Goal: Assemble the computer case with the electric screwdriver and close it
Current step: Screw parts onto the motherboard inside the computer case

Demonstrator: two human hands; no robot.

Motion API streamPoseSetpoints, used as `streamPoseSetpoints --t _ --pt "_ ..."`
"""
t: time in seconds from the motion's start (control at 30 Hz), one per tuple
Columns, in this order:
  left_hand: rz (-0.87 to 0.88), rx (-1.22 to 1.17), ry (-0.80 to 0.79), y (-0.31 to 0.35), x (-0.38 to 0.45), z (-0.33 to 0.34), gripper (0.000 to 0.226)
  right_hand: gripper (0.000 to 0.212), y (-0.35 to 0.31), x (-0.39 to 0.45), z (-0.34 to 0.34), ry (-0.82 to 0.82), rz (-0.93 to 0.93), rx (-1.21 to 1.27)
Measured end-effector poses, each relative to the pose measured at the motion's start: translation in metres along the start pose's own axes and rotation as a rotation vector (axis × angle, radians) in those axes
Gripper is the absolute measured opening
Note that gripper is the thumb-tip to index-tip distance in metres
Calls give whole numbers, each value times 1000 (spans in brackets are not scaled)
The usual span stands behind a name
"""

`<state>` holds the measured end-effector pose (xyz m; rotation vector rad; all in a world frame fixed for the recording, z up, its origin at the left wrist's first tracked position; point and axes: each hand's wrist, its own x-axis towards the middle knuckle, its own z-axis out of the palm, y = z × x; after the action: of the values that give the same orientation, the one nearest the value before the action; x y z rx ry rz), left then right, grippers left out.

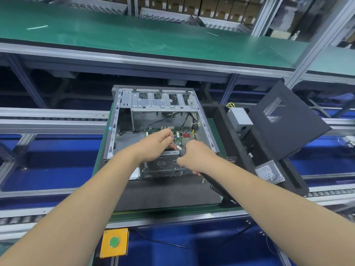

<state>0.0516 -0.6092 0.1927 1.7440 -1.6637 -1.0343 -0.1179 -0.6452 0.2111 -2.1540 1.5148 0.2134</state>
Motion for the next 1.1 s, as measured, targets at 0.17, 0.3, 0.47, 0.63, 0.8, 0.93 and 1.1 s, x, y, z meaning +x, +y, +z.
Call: streamPoseSetpoints --t 0.17,0.3,0.47,0.63,0.8,0.93,1.1 --pt "-3 -19 24 -1 2 2 21 19 2 -2 -5 -29 -6 -11" --pt "15 93 46 -5 4 3 18 25 1 -4 -4 -29 -6 -82" --pt "17 89 57 -4 3 5 20 25 1 -5 -3 -28 9 -61" --pt "-71 -171 33 0 -3 4 38 18 4 -6 -4 -47 19 48" --pt "-151 -270 -5 1 -3 2 47 22 0 -6 -6 -10 20 204" --pt "-111 -185 -26 0 -2 -1 51 65 -8 -2 -5 42 25 286" --pt "-84 -138 -97 -1 -2 -1 54 82 -19 9 -1 31 23 341"
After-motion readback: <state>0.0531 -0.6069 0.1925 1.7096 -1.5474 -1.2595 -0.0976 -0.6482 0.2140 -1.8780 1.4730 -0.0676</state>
